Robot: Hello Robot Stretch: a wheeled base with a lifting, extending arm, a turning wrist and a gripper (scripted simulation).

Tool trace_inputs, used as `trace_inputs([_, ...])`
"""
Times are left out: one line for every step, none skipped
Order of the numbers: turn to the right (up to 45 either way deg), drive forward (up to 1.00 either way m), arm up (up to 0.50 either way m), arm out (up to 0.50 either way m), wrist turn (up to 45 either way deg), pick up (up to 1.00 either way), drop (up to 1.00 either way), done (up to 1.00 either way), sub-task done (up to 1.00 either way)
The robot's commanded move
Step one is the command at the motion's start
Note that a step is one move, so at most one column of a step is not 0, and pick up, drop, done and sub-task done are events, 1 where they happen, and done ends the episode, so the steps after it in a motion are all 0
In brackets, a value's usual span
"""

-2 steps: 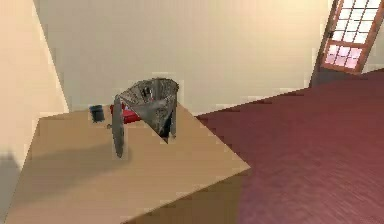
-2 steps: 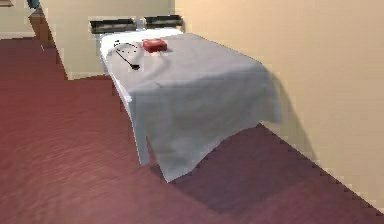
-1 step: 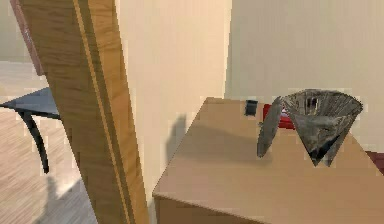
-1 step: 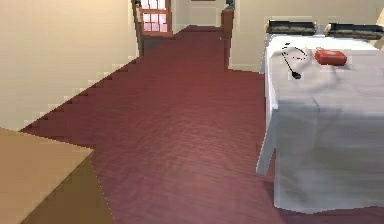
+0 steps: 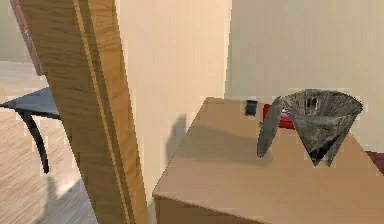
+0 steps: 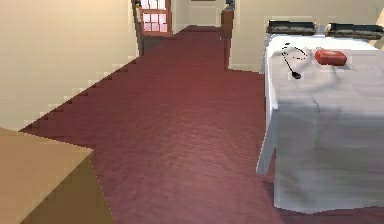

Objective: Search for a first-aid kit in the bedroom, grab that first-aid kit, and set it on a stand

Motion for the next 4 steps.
trace_inputs([45.0,0.00,0.00,0.00,0.0,0.00,0.00,0.00,0.00])
trace_inputs([42.0,0.00,0.00,0.00,0.0,0.00,0.00,0.00,0.00])
trace_inputs([0.0,0.55,0.00,0.00,0.0,0.00,0.00,0.00,0.00])
trace_inputs([-15.0,0.00,0.00,0.00,0.0,0.00,0.00,0.00,0.00])
